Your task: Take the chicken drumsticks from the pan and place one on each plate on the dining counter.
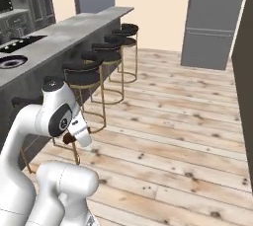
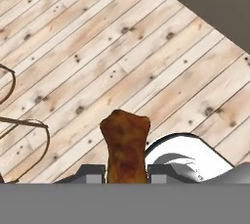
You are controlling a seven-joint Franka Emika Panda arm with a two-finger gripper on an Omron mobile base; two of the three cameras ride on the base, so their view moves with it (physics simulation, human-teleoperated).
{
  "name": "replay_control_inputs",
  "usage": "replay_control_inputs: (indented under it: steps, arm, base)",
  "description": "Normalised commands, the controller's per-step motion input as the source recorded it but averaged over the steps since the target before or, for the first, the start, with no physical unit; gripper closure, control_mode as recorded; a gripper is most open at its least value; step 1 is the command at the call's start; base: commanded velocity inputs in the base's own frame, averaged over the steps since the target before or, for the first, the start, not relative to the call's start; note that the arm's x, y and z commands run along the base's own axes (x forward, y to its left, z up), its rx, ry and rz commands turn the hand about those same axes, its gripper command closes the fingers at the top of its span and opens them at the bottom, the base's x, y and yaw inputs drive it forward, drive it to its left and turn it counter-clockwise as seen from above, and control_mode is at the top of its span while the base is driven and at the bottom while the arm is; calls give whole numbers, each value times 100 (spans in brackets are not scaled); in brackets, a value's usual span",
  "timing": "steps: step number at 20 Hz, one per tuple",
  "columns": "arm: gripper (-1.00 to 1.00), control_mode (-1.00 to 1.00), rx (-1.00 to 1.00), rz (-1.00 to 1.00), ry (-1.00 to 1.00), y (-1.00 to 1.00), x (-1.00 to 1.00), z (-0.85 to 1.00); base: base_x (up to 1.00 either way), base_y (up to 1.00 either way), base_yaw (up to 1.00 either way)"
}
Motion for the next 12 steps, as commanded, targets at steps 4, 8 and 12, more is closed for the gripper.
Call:
replay_control_inputs:
  steps: [4,8,12]
  arm:
    - [100,100,0,0,0,0,0,0]
    - [100,100,0,0,0,0,0,0]
    - [100,100,0,0,0,0,0,0]
  base:
    - [100,-61,54]
    - [100,-61,57]
    - [100,-63,59]
